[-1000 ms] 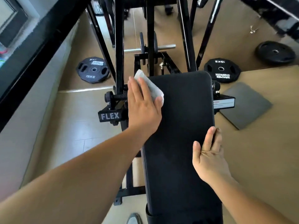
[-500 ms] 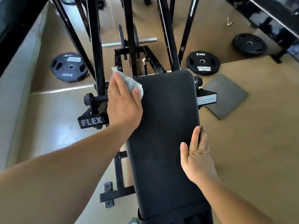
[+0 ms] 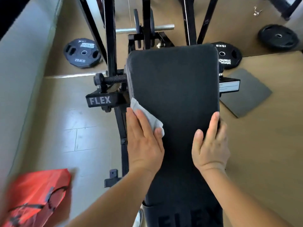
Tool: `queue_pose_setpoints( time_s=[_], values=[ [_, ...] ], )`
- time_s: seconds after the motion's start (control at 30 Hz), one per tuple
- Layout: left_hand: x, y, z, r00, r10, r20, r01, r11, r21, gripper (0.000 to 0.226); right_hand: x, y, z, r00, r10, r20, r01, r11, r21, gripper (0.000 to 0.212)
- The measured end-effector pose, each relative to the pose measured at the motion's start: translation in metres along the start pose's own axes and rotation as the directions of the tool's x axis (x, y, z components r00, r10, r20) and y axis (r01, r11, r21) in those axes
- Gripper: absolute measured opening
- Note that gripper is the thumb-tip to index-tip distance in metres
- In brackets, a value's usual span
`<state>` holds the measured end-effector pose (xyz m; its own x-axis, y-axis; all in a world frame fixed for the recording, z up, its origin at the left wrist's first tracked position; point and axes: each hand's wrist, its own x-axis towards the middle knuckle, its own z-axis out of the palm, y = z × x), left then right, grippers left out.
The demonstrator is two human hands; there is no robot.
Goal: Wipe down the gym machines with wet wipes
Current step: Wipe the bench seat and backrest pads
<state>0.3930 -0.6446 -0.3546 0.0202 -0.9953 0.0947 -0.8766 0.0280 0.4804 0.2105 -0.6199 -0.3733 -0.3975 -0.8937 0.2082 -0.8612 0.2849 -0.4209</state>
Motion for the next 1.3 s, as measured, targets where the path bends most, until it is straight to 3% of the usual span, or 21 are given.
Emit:
queue_pose_setpoints(
  time_s=[0.17,0.27,0.37,0.5,0.6,0.73,0.83,0.93,1.03,1.13,1.3],
  values=[
    [-0.061,-0.017,0.002,0.987,0.049,0.152,-0.047,0.999,-0.017,0.074,-0.003,0.003,0.000,0.998,-0.032,-0.045,0.033,0.999,0.041,0.068],
    [-0.014,-0.019,-0.007,0.985,0.172,0.031,-0.174,0.983,0.064,0.079,-0.005,0.008,0.002,0.996,-0.053,-0.079,0.057,0.997,0.050,0.068],
    [0.049,0.001,-0.022,0.984,0.150,-0.092,-0.137,0.982,0.132,0.079,-0.005,0.010,0.005,0.993,-0.072,-0.099,0.076,0.996,0.045,0.066],
    [0.043,0.009,-0.012,0.980,0.129,-0.151,-0.098,0.976,0.197,0.076,-0.005,0.010,0.007,0.991,-0.062,-0.117,0.068,0.997,0.041,0.066],
    [-0.011,-0.005,0.003,0.968,0.237,-0.077,-0.214,0.950,0.228,0.076,-0.006,0.010,0.006,0.992,-0.054,-0.115,0.060,0.997,0.048,0.066],
    [-0.103,-0.040,0.018,0.923,0.361,0.132,-0.384,0.883,0.271,0.074,-0.005,0.009,0.006,0.992,-0.052,-0.115,0.058,0.997,0.052,0.066],
    [-0.079,-0.055,0.008,0.856,0.494,0.151,-0.515,0.789,0.336,0.073,-0.006,0.010,0.007,0.991,-0.060,-0.122,0.066,0.997,0.044,0.065],
    [-0.001,-0.028,-0.013,0.887,0.461,0.012,-0.430,0.816,0.387,0.076,-0.006,0.010,0.008,0.989,-0.069,-0.134,0.074,0.997,0.033,0.065],
    [0.016,-0.009,-0.009,0.926,0.374,-0.044,-0.329,0.860,0.391,0.076,-0.006,0.010,0.008,0.988,-0.069,-0.137,0.073,0.997,0.025,0.065],
    [-0.041,-0.014,0.010,0.922,0.386,0.036,-0.372,0.853,0.366,0.076,-0.006,0.011,0.007,0.991,-0.056,-0.123,0.060,0.998,0.025,0.066],
    [-0.146,-0.046,0.038,0.843,0.458,0.282,-0.536,0.757,0.373,0.072,-0.003,0.010,0.004,0.994,-0.056,-0.088,0.064,0.994,0.088,0.064]
  ],
)
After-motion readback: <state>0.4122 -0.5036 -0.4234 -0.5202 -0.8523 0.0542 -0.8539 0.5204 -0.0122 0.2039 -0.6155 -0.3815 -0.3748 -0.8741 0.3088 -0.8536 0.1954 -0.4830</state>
